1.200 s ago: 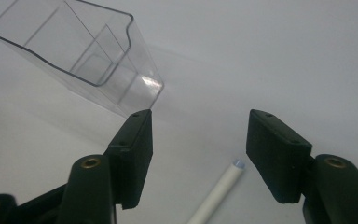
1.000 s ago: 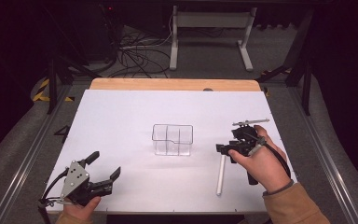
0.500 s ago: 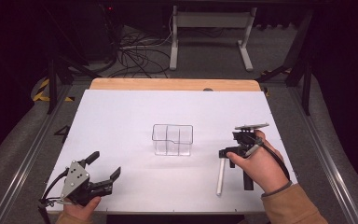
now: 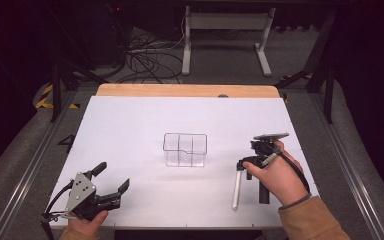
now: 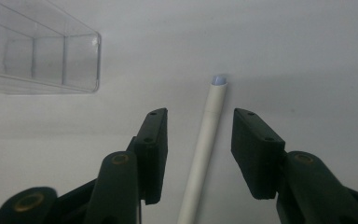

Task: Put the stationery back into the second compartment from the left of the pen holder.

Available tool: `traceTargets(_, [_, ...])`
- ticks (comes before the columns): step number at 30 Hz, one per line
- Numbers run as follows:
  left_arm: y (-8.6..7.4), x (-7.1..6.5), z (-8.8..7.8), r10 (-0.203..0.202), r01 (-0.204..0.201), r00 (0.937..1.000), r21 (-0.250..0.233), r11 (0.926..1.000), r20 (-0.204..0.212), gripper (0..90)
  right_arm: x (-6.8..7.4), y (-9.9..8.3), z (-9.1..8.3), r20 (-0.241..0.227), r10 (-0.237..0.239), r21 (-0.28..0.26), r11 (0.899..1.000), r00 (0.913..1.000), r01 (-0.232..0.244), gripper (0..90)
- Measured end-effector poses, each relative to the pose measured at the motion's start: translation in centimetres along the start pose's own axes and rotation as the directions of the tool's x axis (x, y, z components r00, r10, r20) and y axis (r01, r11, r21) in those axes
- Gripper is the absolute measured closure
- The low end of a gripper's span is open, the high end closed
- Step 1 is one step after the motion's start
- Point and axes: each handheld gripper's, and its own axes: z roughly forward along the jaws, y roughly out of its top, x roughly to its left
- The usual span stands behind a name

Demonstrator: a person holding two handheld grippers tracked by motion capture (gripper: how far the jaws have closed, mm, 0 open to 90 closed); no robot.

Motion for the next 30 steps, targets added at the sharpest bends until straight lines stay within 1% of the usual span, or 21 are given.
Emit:
traceTargets(3, [0.0, 0.0, 0.0, -0.001, 0.001, 1.0, 0.0, 1.0, 0.0, 13.4, 0.0, 0.0, 0.3, 0.015, 0.022, 0.019, 1.0, 0.9996, -0.022, 59.4])
traceTargets(5, [0.0, 0.0, 0.0, -0.001, 0.001, 1.0, 0.0, 1.0, 0.001, 13.4, 0.2, 0.0, 0.6, 0.029, 0.045, 0.037, 0.998, 0.9986, -0.046, 60.3])
traceTargets(11, [0.0, 0.0, 0.0, -0.001, 0.001, 1.0, 0.0, 1.0, 0.001, 13.4, 0.4, 0.2, 1.5, 0.063, 0.076, 0.081, 0.993, 0.9951, -0.081, 62.0])
traceTargets(15, [0.0, 0.0, 0.0, -0.001, 0.001, 1.0, 0.001, 1.0, 0.002, 13.4, 0.5, 0.3, 2.1, 0.076, 0.087, 0.096, 0.991, 0.9933, -0.094, 62.0])
traceTargets(18, [0.0, 0.0, 0.0, 0.0, 0.0, 1.0, -0.001, 1.0, 0.003, 13.4, 0.5, 0.3, 2.5, 0.088, 0.094, 0.111, 0.988, 0.9916, -0.104, 65.2])
traceTargets(19, [0.0, 0.0, 0.0, 0.0, 0.0, 1.0, -0.001, 1.0, 0.003, 13.4, 0.5, 0.3, 2.7, 0.097, 0.093, 0.121, 0.987, 0.991, -0.104, 65.3])
traceTargets(22, [0.0, 0.0, 0.0, 0.002, -0.002, 1.0, -0.001, 1.0, 0.0, 13.5, 0.5, 0.4, 3.1, 0.1, 0.099, 0.128, 0.986, 0.9901, -0.111, 65.3])
traceTargets(25, [0.0, 0.0, 0.0, -0.001, 0.001, 1.0, -0.004, 1.0, -0.001, 13.7, 0.5, 0.4, 3.5, 0.112, 0.1, 0.143, 0.983, 0.9887, -0.116, 65.4])
traceTargets(30, [0.0, 0.0, 0.0, 0.003, -0.003, 1.0, -0.002, 1.0, 0.0, 13.7, 0.6, 0.3, 4.2, 0.14, 0.099, 0.164, 0.979, 0.9852, -0.122, 69.3])
